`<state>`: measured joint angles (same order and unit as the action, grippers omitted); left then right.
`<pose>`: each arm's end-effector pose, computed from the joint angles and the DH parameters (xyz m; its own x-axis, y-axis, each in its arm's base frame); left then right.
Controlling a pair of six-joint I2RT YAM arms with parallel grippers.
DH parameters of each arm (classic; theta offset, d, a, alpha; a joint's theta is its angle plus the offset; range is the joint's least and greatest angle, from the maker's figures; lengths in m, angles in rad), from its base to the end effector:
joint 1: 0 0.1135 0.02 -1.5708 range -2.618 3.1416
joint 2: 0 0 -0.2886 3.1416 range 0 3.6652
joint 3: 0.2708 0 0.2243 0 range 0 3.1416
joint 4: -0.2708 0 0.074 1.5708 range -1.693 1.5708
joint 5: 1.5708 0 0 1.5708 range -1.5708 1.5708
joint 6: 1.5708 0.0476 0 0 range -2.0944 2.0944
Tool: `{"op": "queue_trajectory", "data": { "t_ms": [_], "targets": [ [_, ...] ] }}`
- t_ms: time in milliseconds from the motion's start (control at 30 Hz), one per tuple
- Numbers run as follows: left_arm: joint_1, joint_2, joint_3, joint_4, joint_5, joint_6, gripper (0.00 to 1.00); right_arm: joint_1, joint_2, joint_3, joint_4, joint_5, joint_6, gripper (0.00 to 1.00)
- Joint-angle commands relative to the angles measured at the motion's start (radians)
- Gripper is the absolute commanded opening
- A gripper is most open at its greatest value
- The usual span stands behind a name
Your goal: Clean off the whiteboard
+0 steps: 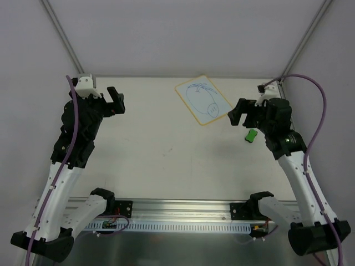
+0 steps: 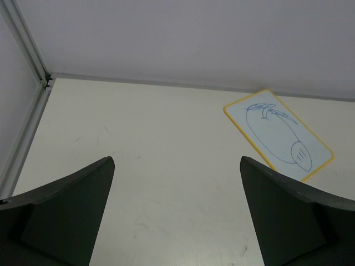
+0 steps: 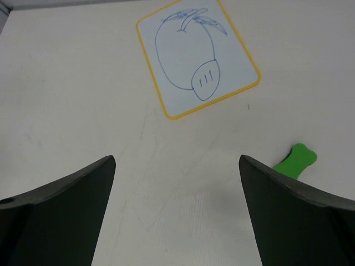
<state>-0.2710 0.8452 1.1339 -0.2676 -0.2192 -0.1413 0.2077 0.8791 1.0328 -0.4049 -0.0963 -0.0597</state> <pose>0.1367 -0.0272 0.4510 0.0128 -0.1462 -0.9892 0.0542 0.9879 -0.1453 0.1535 0.0370 0.3980 -0.2251 -0.1081 -0.9683 -0.3104 0.9500 -0.0339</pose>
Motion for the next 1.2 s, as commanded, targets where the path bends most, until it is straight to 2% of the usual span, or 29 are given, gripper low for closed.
{"op": "queue_trajectory", "data": {
  "t_ms": [0,100,233,467,733,967,1167],
  "targets": [
    [0.015,0.000,-0.005,0.033,0.018,-0.009,0.99,0.050,0.186,0.056,0.064,-0.108,0.051,0.99],
    [0.024,0.003,-0.008,0.033,0.018,-0.011,0.99,0.154,0.306,0.070,0.112,-0.042,-0.003,0.99],
    [0.035,0.011,-0.013,0.033,0.029,-0.018,0.99,0.222,0.551,0.102,0.193,0.018,-0.034,0.99],
    [0.050,0.020,-0.019,0.033,0.041,-0.032,0.99,0.291,0.852,0.237,0.235,0.079,-0.074,0.87],
    [0.058,0.023,-0.025,0.036,0.047,-0.041,0.99,0.312,1.029,0.344,0.261,0.127,-0.078,0.75],
    [0.061,0.029,-0.026,0.036,0.052,-0.041,0.99,0.312,1.121,0.430,0.209,0.142,-0.066,0.65],
    [0.061,0.034,-0.028,0.036,0.053,-0.044,0.99,0.312,1.161,0.438,0.184,0.156,-0.045,0.55]
  ]
}}
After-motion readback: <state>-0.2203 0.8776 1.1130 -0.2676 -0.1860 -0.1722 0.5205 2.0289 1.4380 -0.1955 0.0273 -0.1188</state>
